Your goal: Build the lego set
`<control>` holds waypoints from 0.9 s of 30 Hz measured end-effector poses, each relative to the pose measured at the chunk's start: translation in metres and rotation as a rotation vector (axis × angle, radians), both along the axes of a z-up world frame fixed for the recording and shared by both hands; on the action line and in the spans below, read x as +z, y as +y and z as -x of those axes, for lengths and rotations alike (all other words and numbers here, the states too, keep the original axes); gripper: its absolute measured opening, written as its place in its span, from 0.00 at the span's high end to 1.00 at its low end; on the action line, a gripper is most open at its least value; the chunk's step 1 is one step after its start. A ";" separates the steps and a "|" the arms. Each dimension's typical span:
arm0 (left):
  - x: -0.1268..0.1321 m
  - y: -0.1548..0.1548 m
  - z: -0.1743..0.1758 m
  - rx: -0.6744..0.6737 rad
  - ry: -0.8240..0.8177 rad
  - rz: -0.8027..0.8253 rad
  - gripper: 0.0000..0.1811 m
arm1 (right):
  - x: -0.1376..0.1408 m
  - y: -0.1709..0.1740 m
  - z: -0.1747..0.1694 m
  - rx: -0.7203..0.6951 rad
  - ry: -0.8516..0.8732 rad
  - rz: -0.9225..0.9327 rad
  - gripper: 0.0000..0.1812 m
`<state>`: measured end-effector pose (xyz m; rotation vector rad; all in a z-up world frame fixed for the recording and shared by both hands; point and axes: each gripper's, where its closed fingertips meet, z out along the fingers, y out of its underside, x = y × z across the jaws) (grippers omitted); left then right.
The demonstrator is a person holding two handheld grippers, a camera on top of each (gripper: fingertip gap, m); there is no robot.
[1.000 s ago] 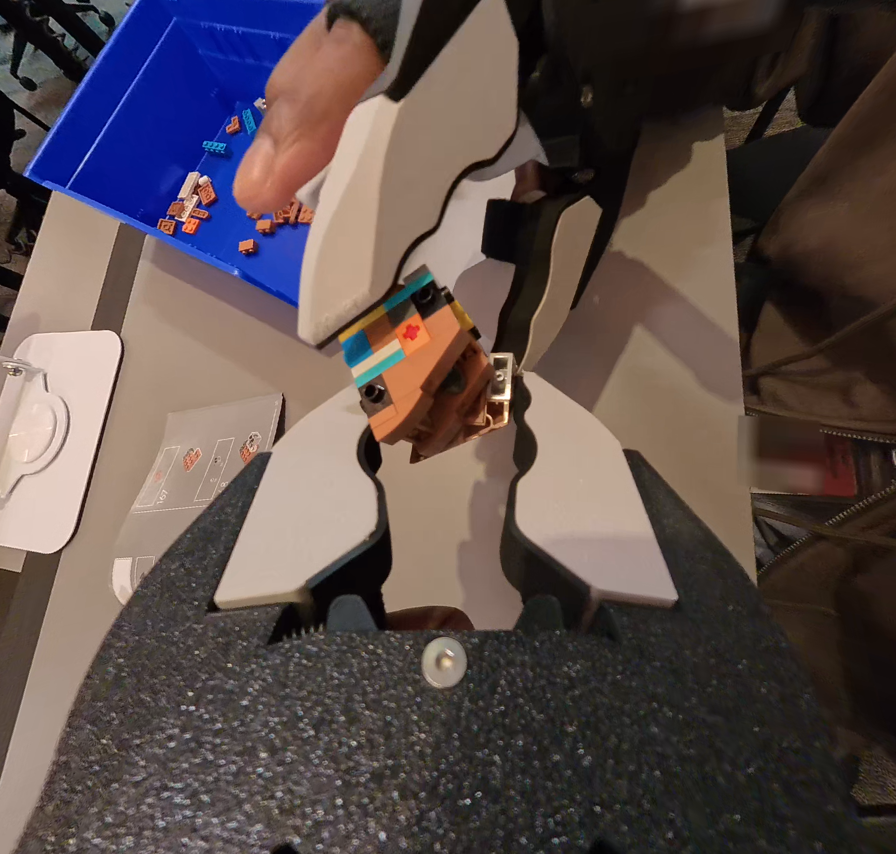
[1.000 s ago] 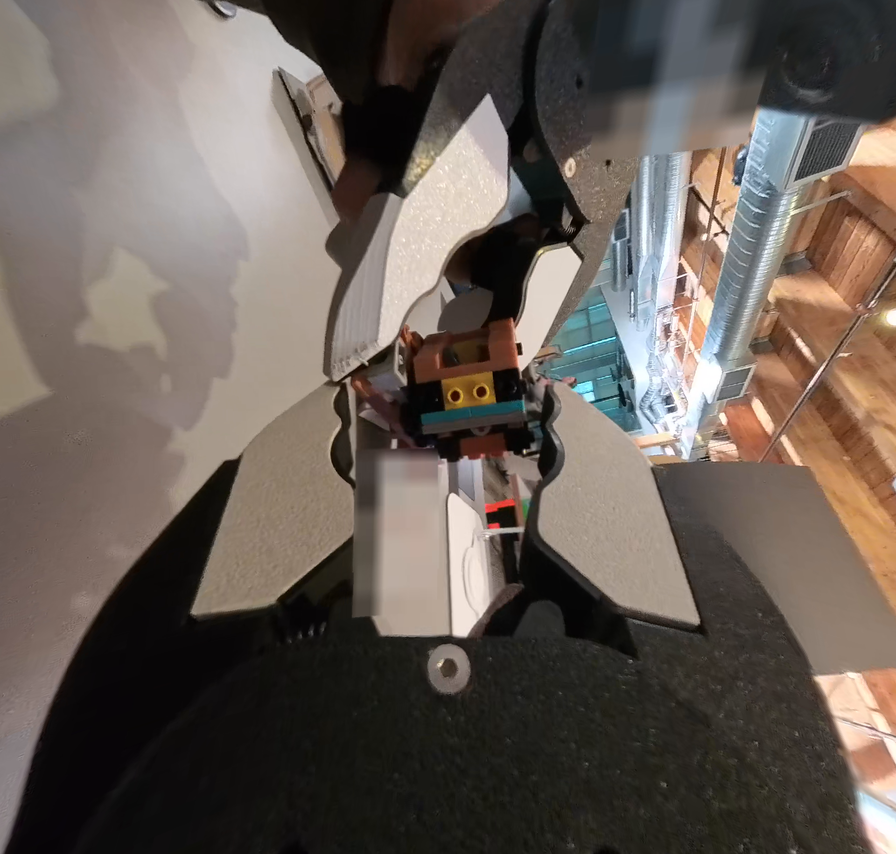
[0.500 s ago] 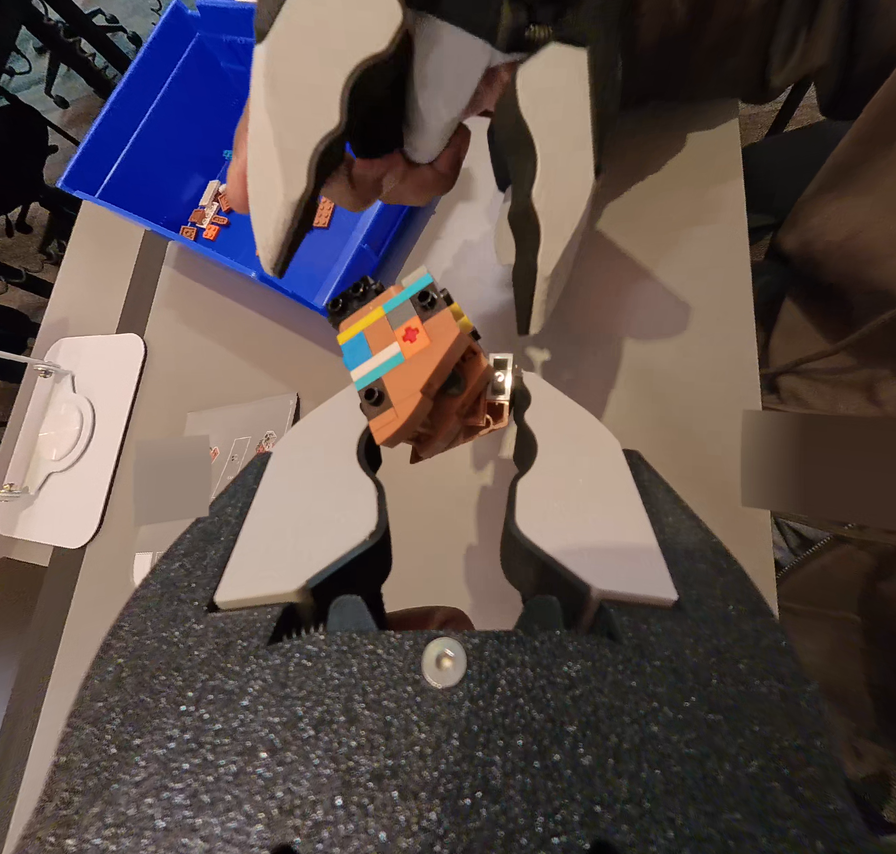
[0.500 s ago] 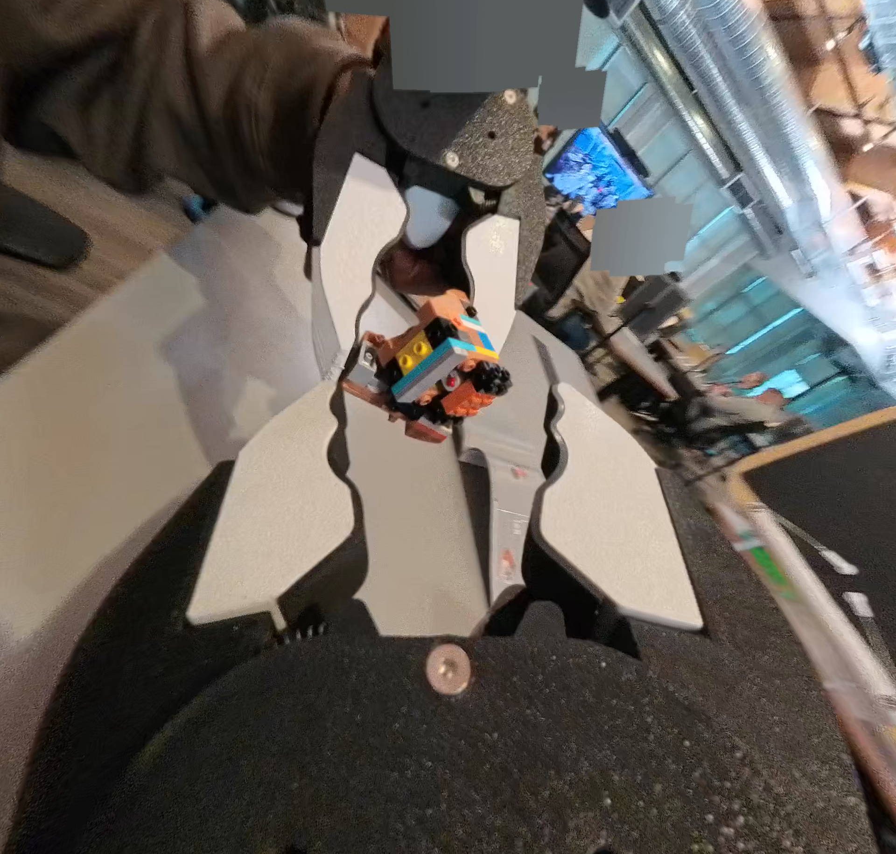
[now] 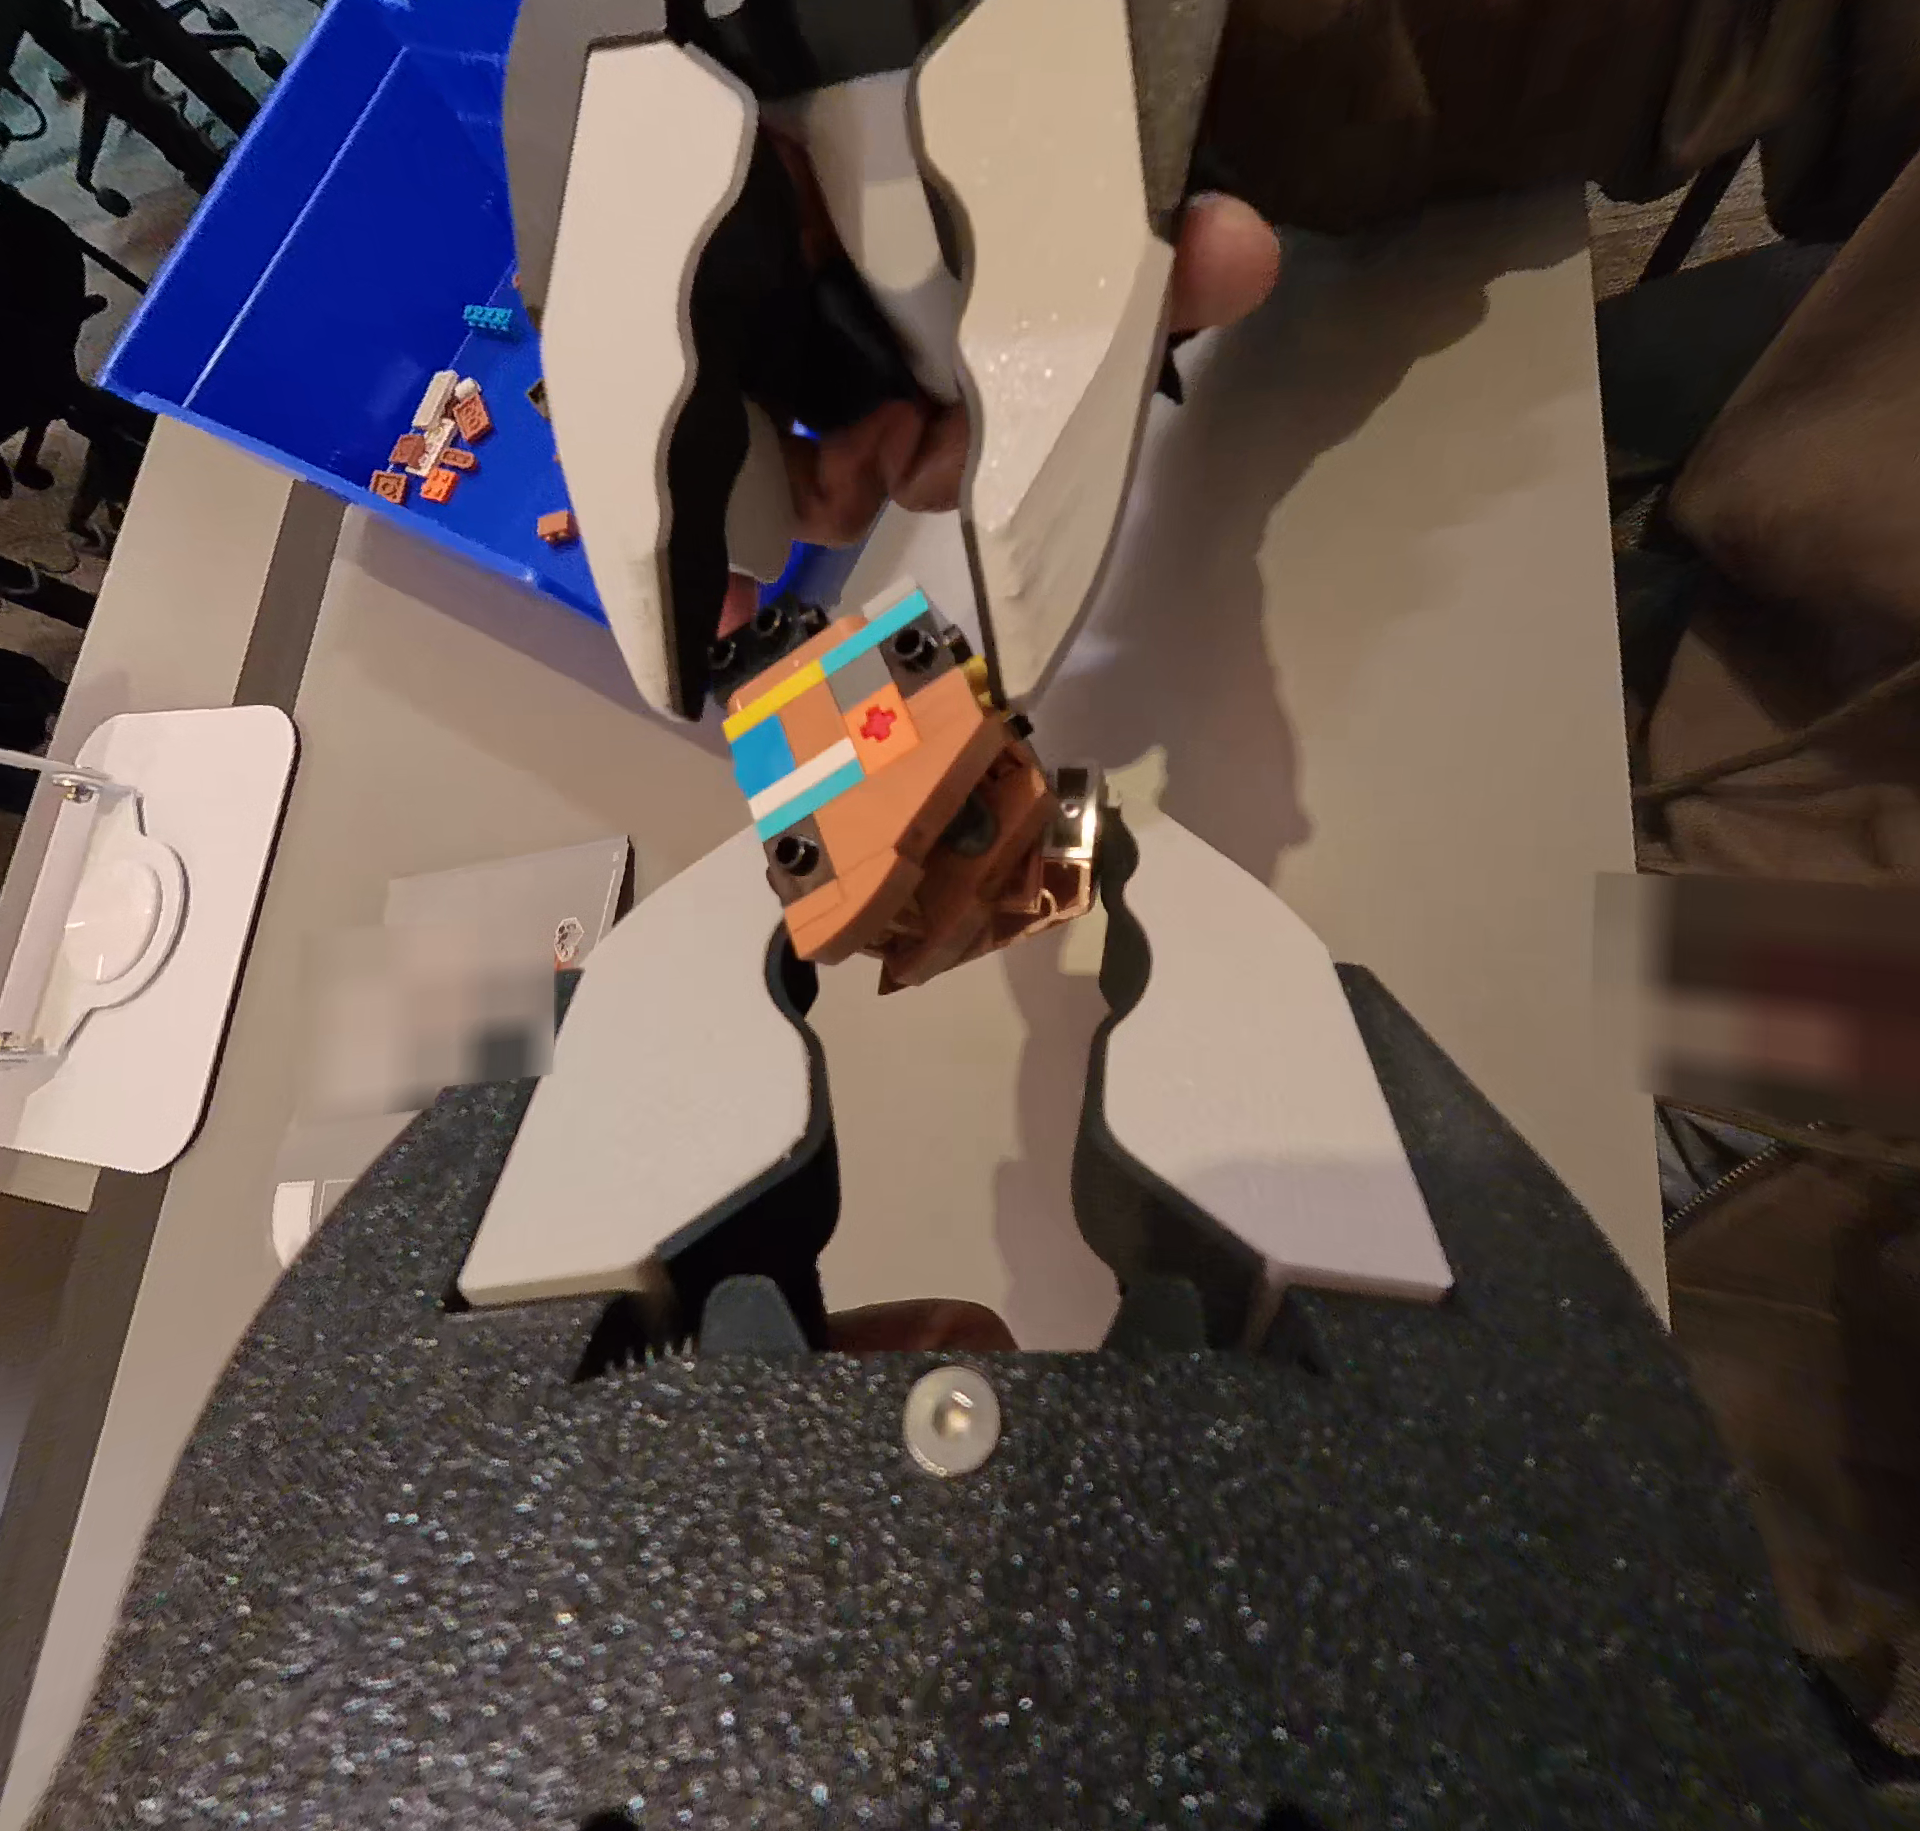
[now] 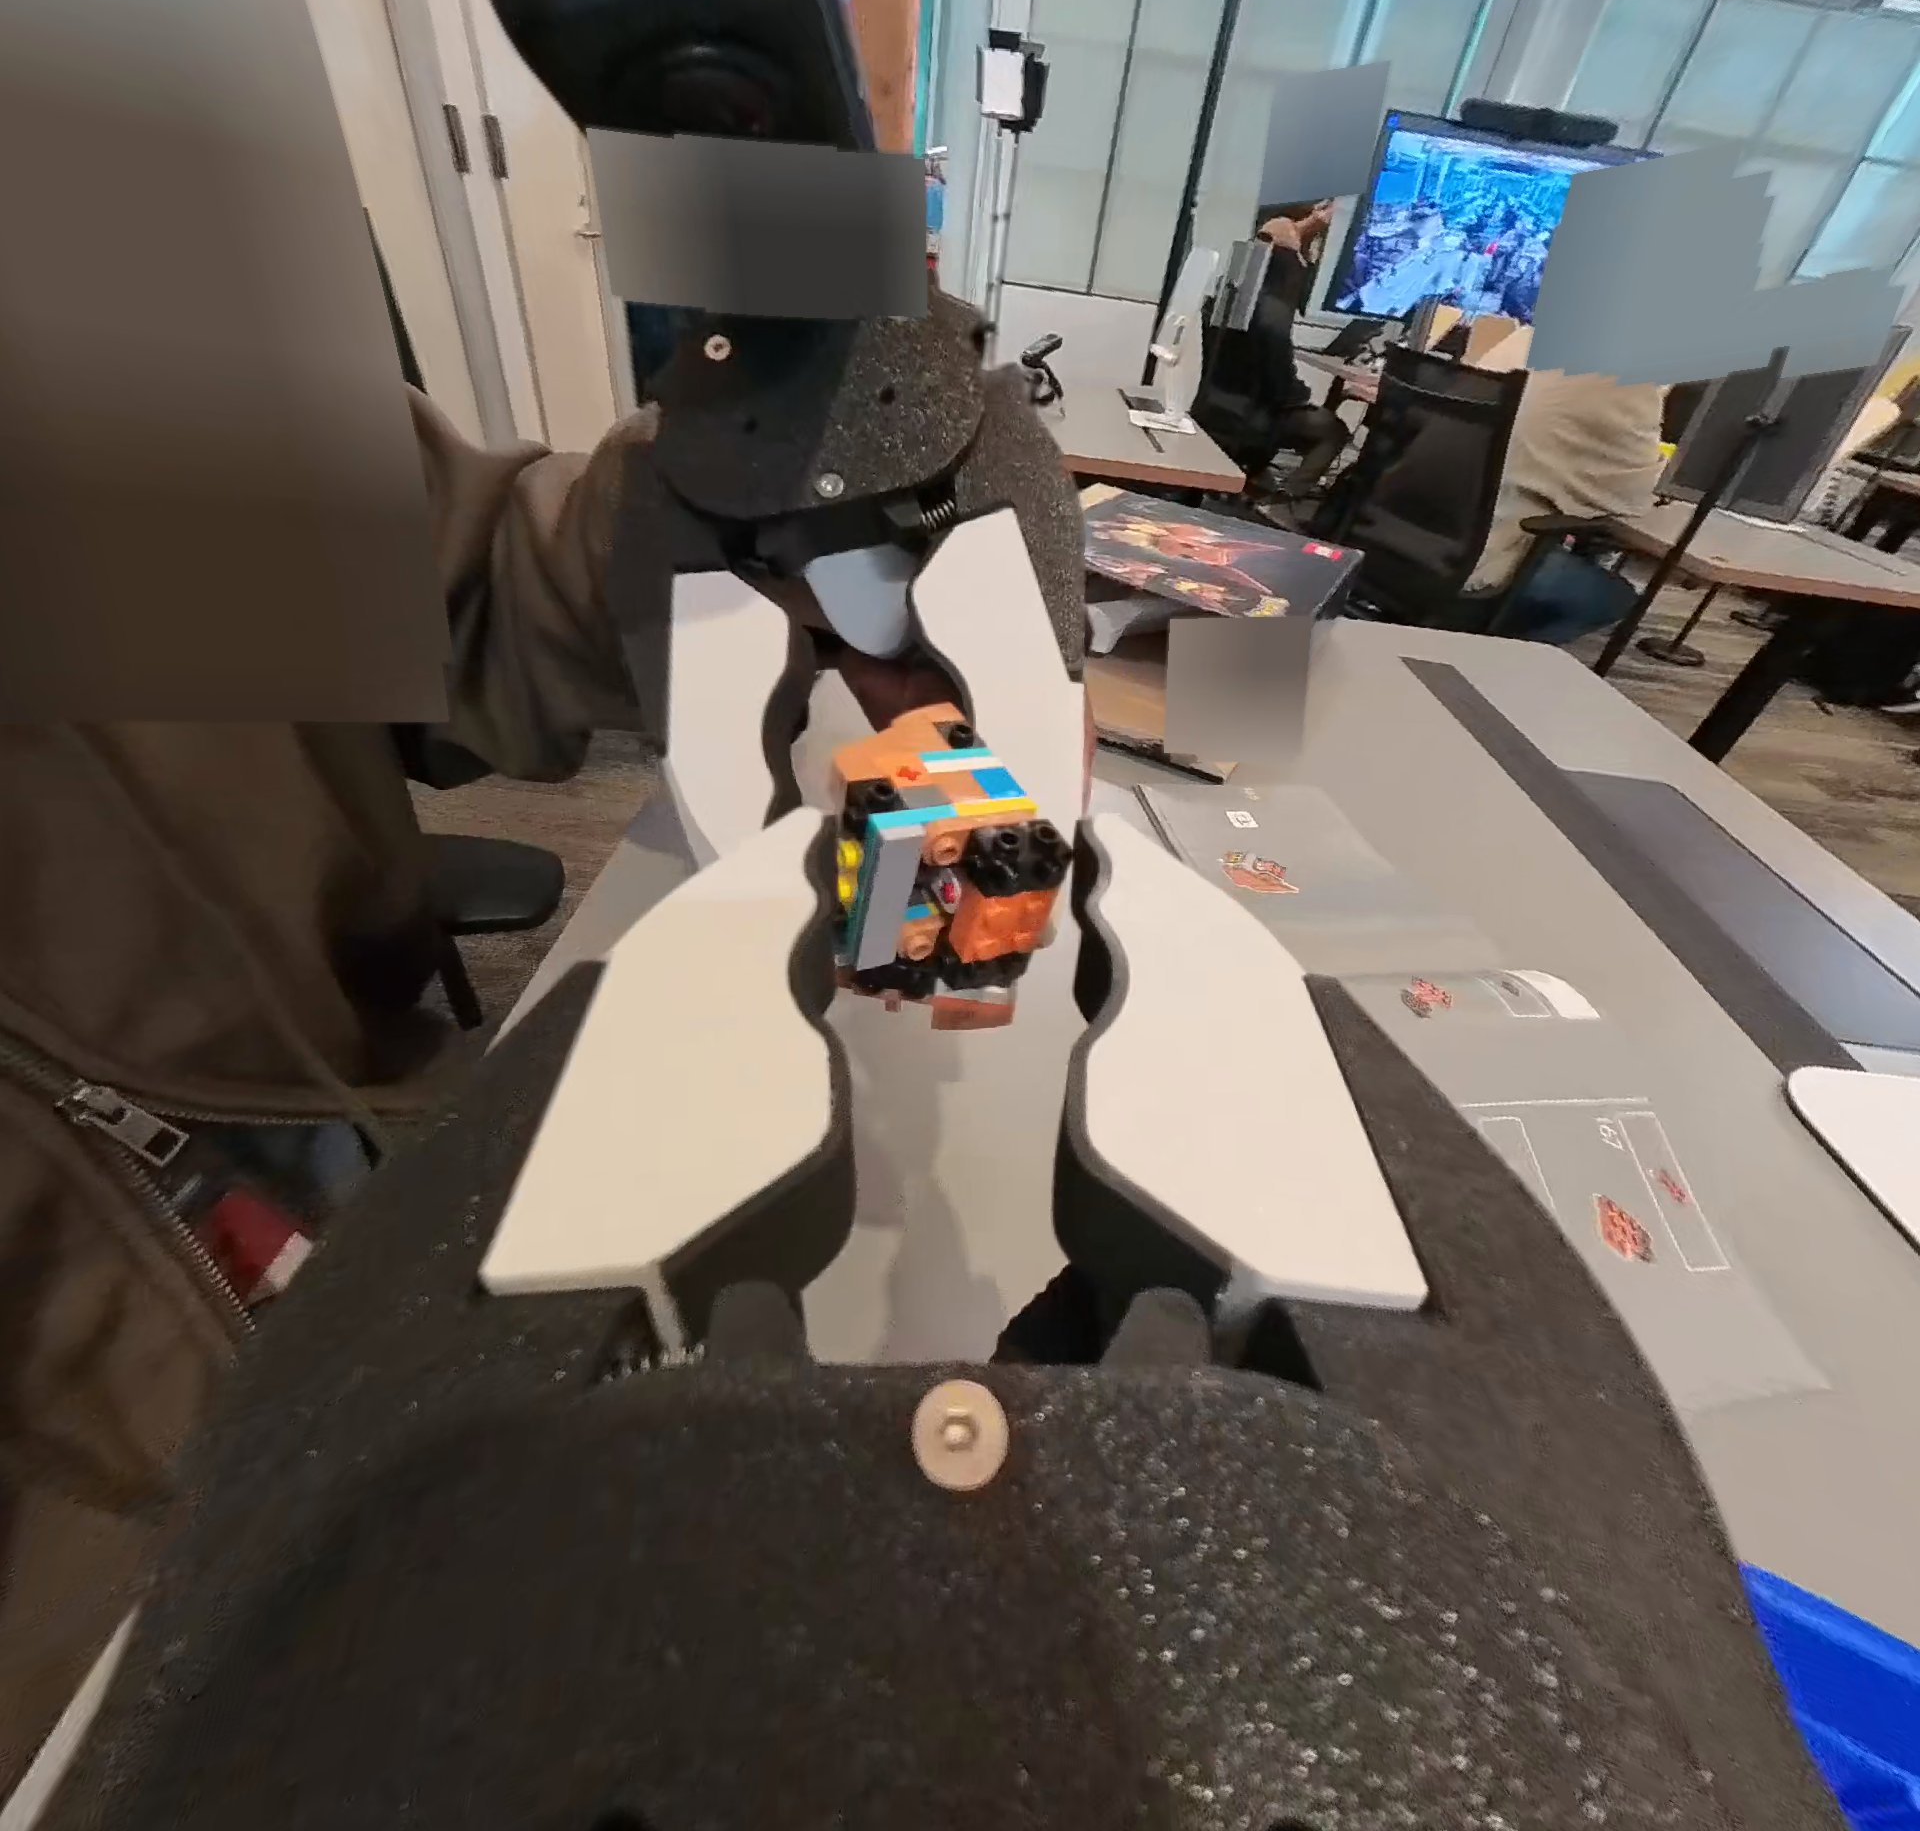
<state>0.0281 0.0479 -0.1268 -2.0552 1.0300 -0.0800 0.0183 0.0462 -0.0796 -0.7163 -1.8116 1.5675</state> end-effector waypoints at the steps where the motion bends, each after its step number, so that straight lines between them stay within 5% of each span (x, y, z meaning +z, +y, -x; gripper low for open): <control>1: -0.001 0.000 0.001 0.009 -0.004 0.006 0.71 | -0.001 0.000 0.002 -0.018 -0.005 -0.004 0.77; 17: -0.001 0.003 0.014 0.126 0.001 0.028 0.71 | -0.003 0.001 0.012 -0.210 -0.093 0.083 0.76; 27: -0.001 0.001 0.012 0.101 0.017 0.022 0.71 | -0.001 0.001 0.012 -0.141 -0.144 0.141 0.76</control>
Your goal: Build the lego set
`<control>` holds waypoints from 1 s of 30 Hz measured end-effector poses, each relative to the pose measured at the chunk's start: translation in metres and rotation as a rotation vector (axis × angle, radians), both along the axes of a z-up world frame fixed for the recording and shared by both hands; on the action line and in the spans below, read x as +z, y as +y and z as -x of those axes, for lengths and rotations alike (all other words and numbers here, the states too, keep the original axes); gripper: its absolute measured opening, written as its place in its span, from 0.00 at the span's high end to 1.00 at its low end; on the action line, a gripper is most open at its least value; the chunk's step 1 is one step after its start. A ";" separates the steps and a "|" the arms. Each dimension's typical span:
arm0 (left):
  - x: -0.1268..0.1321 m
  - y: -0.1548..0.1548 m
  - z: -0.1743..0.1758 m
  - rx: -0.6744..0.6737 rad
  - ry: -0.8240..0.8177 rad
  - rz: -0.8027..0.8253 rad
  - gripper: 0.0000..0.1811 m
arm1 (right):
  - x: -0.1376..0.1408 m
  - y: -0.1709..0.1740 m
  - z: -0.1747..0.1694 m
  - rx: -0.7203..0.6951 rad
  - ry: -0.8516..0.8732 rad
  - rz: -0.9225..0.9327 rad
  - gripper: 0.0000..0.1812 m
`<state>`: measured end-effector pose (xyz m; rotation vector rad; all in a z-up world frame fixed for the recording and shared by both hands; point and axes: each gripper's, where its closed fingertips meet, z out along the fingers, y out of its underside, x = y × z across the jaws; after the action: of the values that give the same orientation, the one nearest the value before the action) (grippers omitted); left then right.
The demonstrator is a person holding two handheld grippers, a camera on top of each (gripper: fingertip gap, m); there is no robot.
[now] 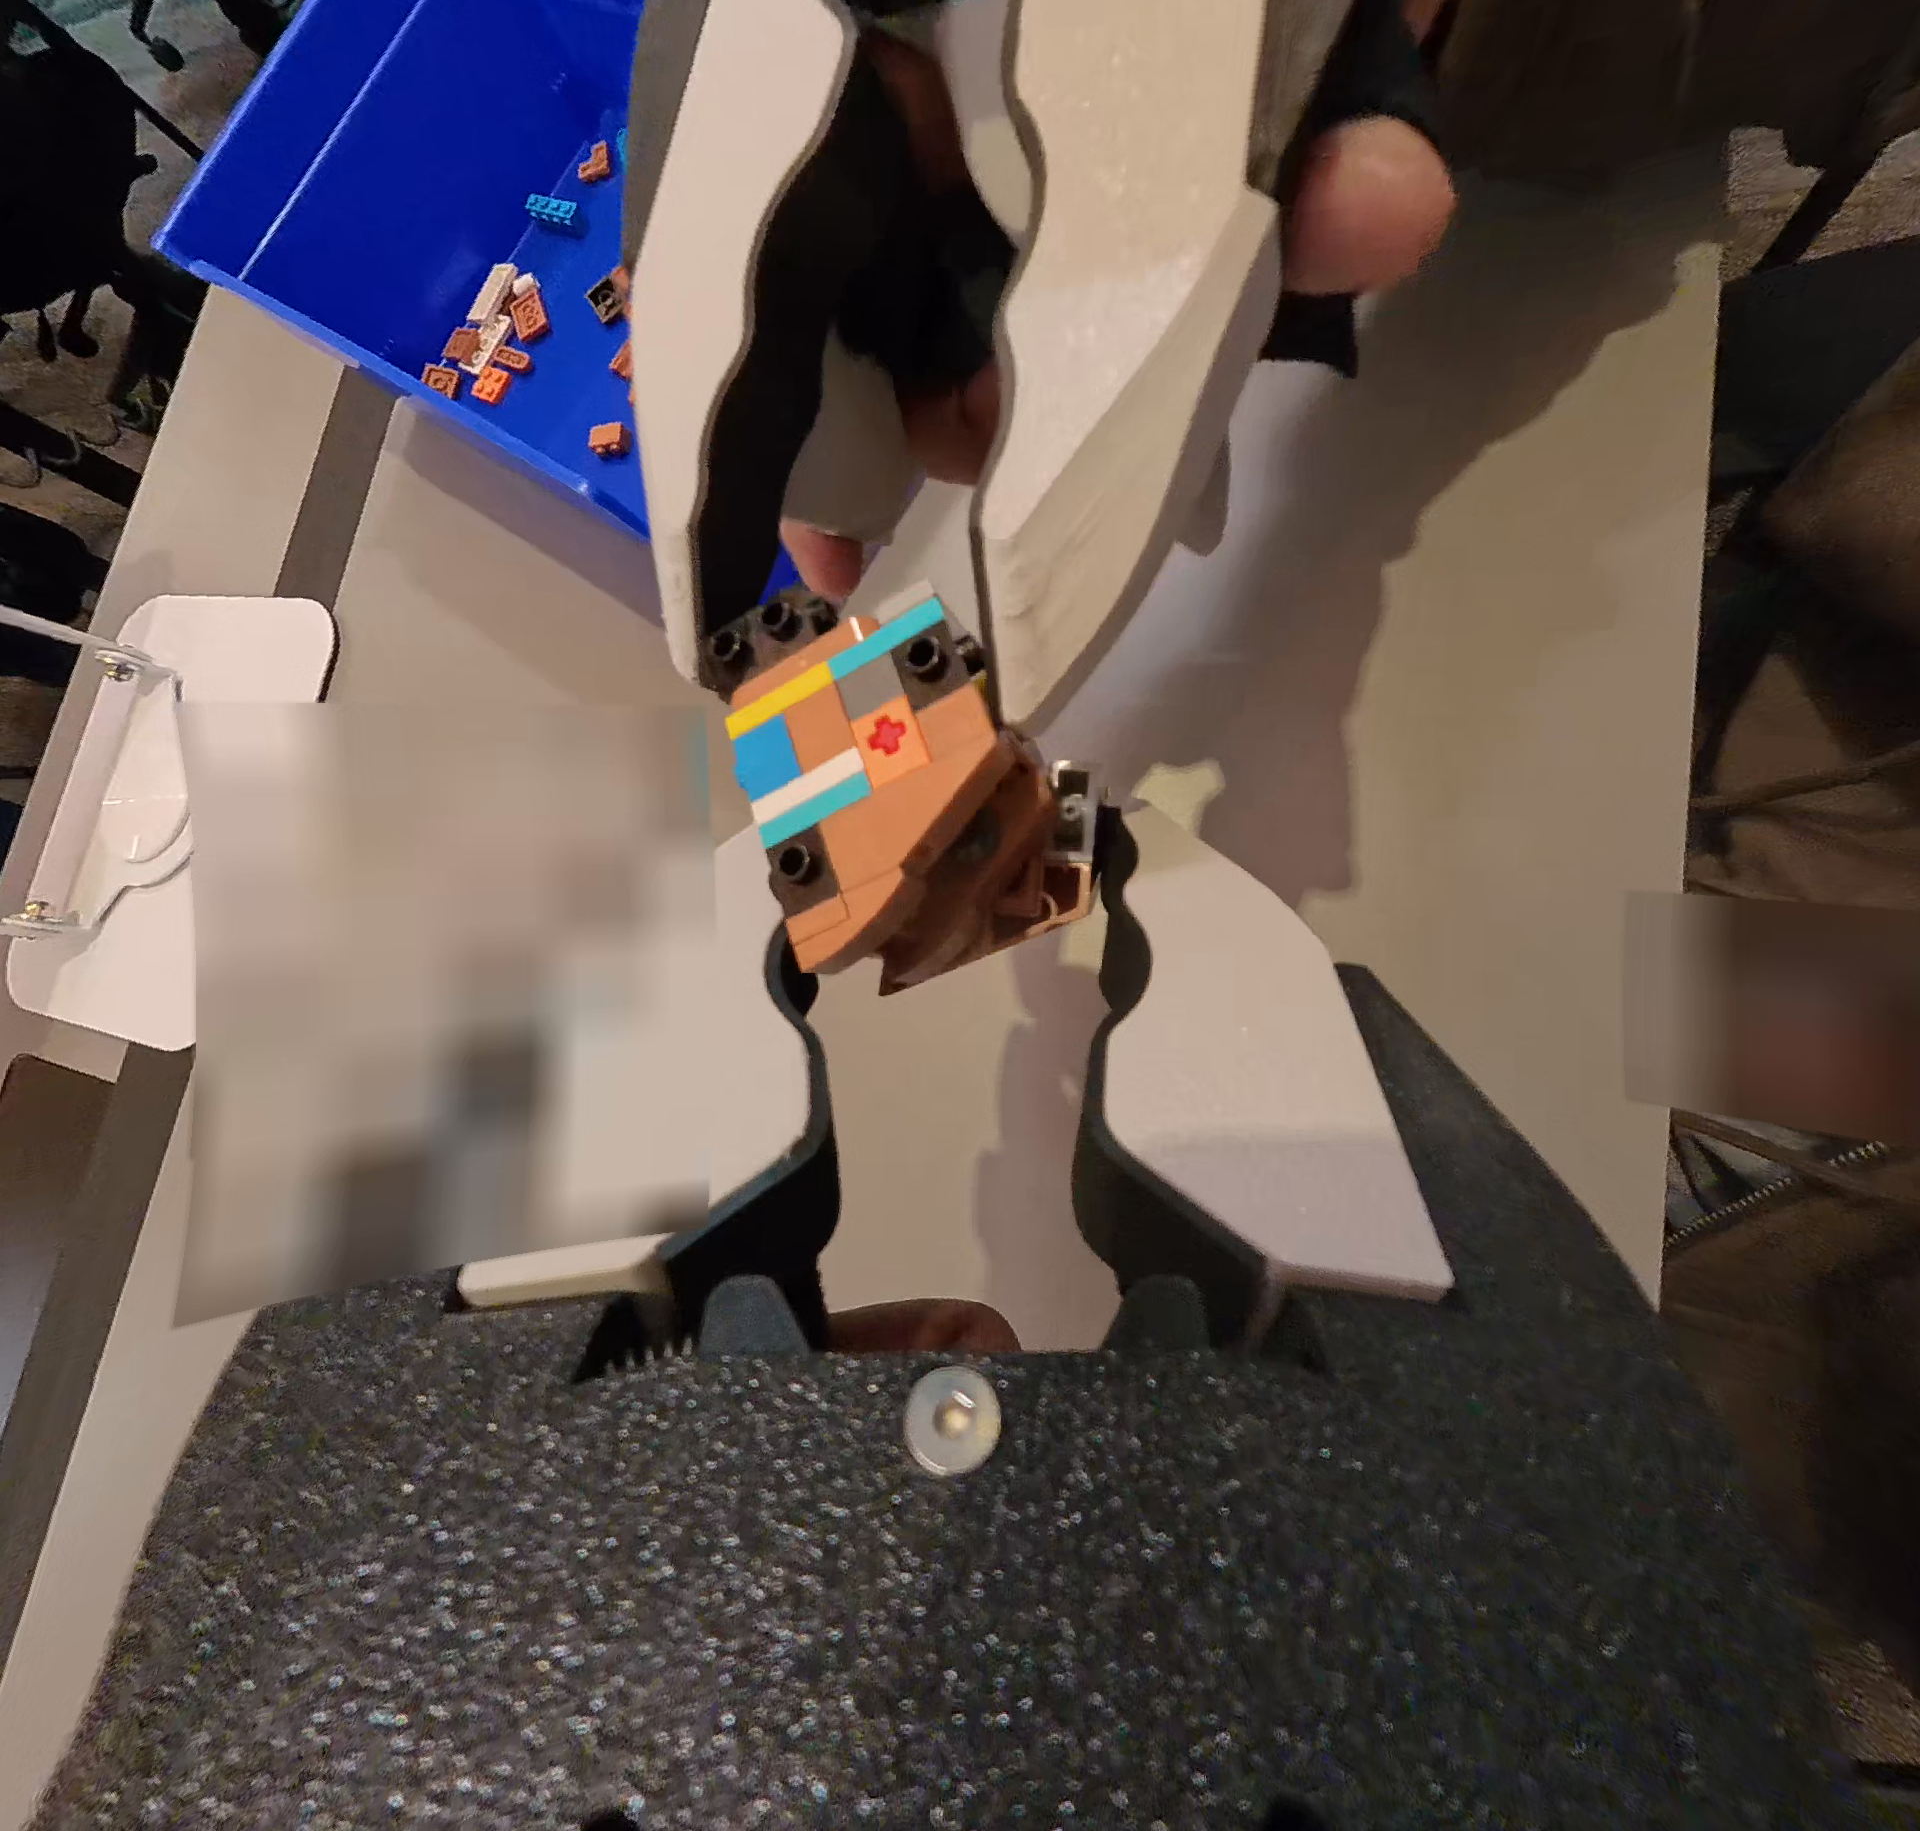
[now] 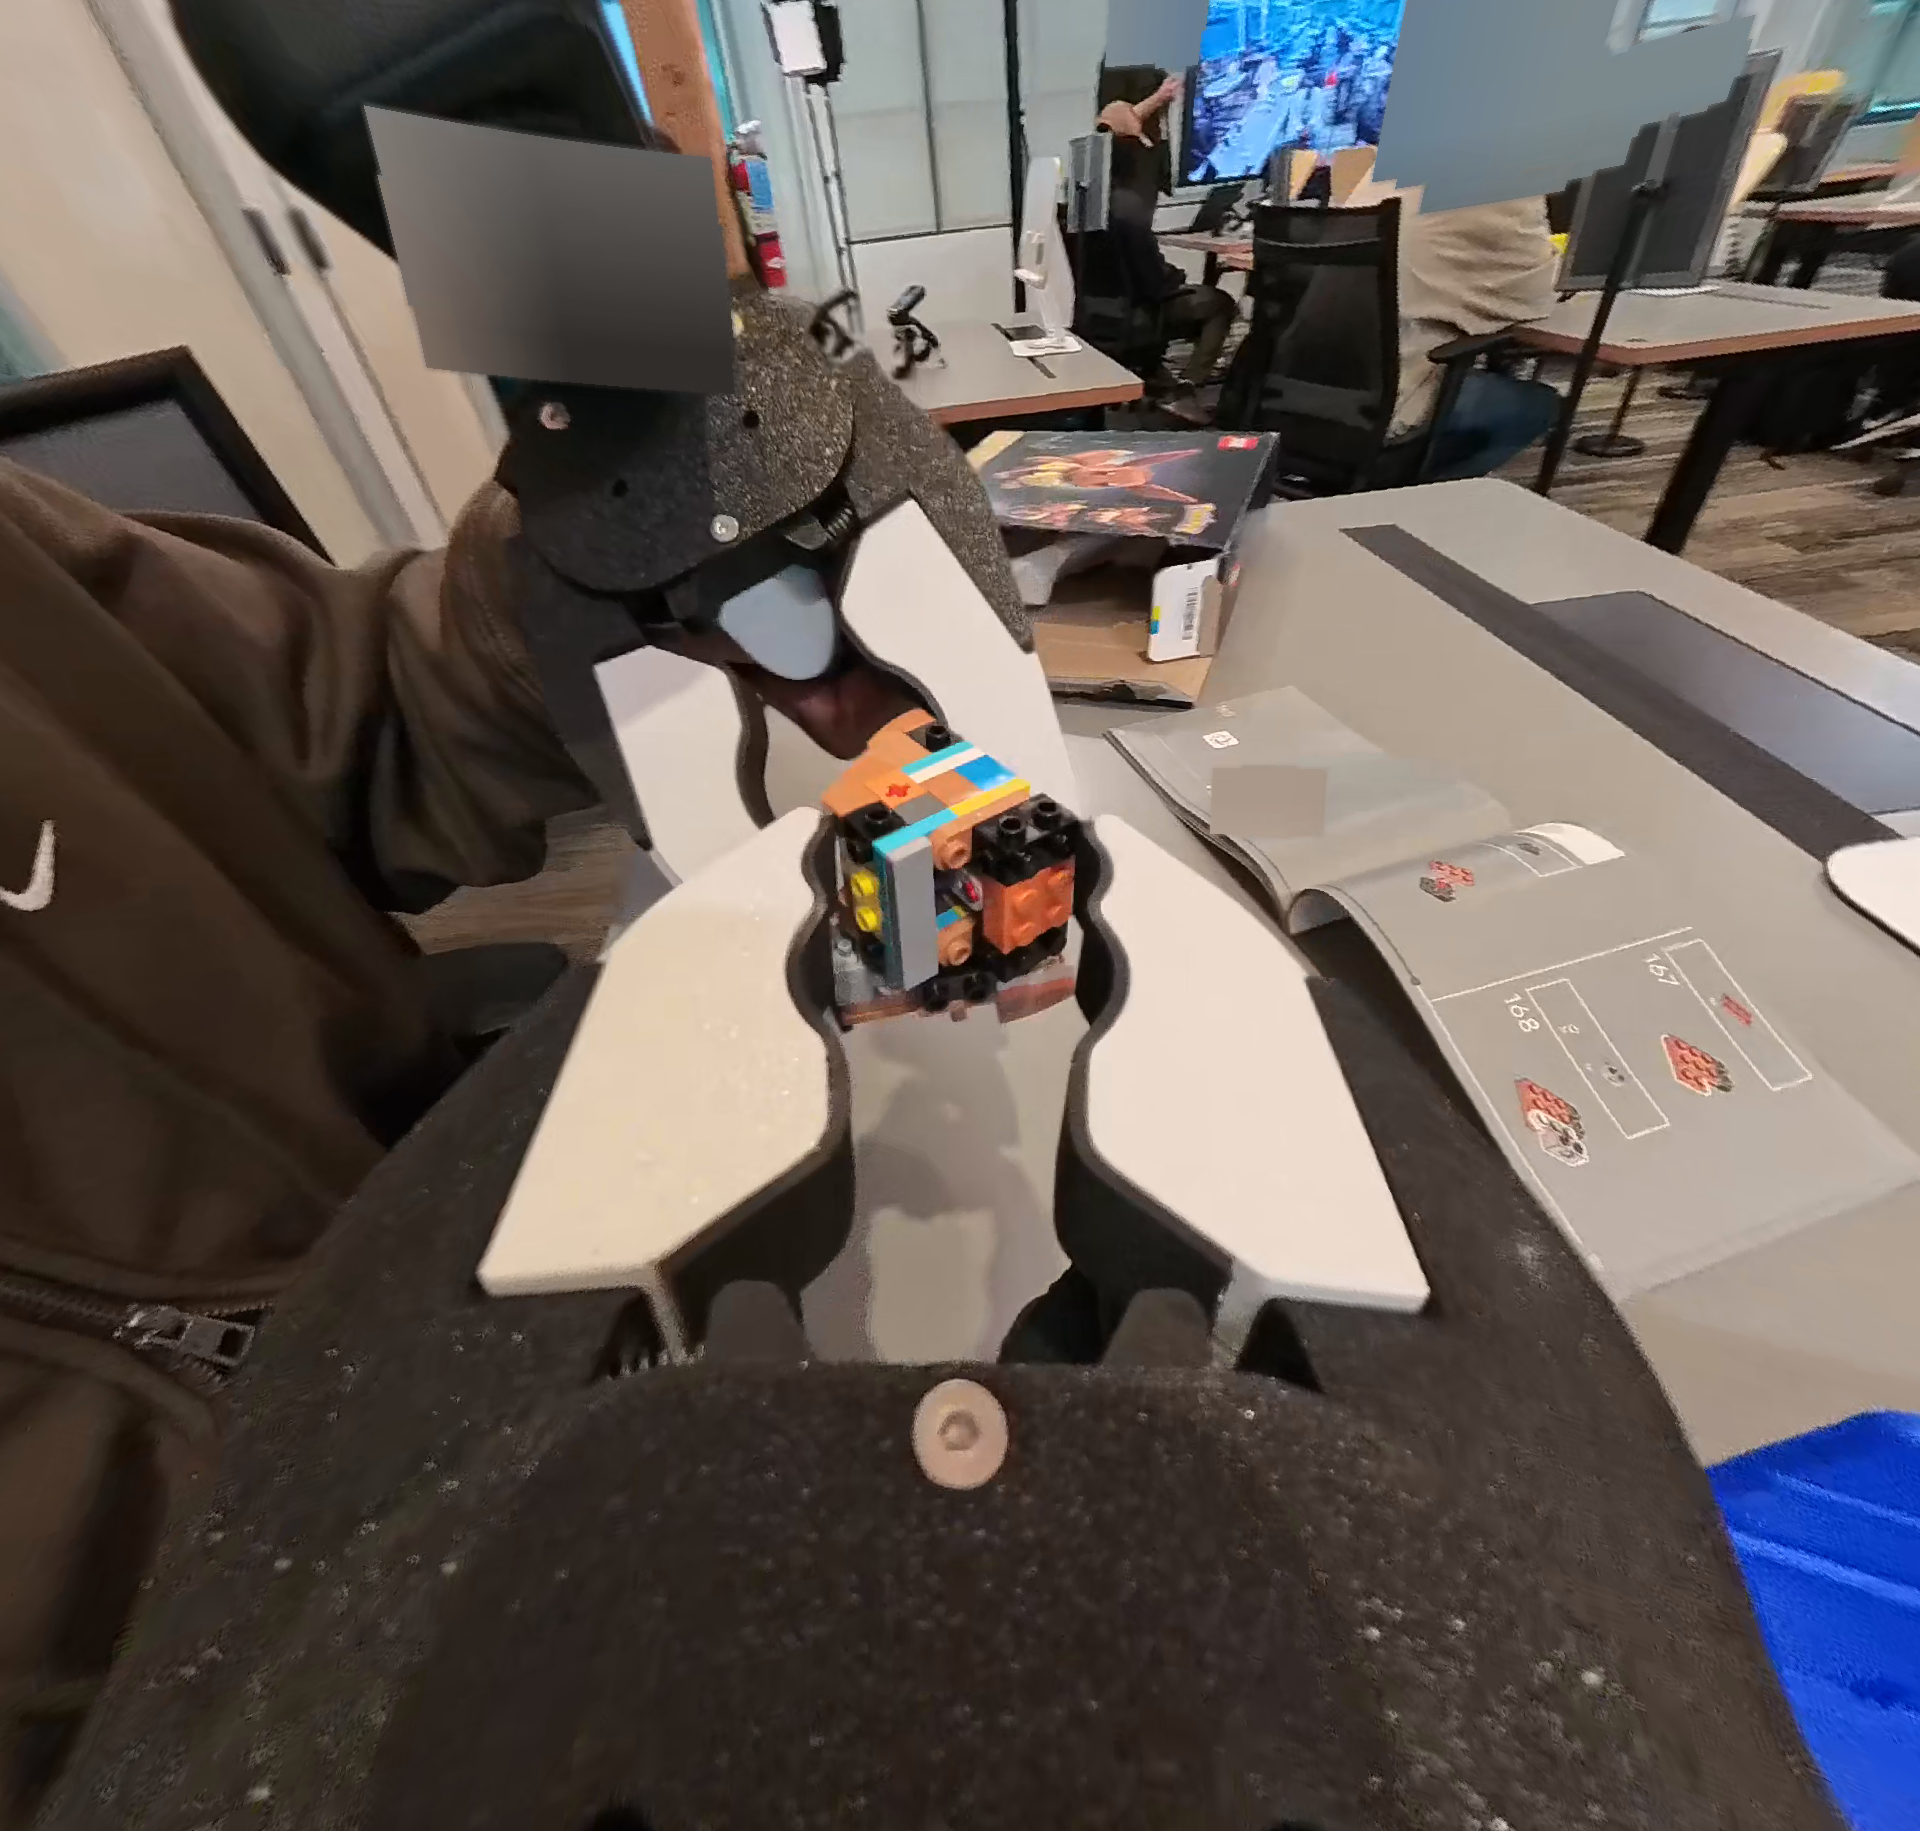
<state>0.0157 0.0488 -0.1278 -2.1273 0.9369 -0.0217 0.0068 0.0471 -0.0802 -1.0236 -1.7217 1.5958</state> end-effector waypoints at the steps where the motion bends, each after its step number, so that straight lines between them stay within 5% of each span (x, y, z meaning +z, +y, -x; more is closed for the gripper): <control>1: 0.000 -0.001 -0.002 -0.015 -0.007 0.000 0.71 | 0.002 0.000 -0.001 0.022 0.010 0.009 0.76; 18: -0.002 -0.013 -0.028 -0.192 -0.093 0.015 0.71 | 0.002 -0.018 -0.027 0.371 0.083 0.023 0.73; 30: -0.006 -0.006 -0.023 -0.155 -0.136 -0.006 0.71 | -0.001 -0.018 -0.013 0.271 0.027 0.093 0.80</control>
<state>0.0387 0.0423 -0.1334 -2.0157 1.0168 -0.2379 0.0201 0.0290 -0.0810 -0.8335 -1.8447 1.8641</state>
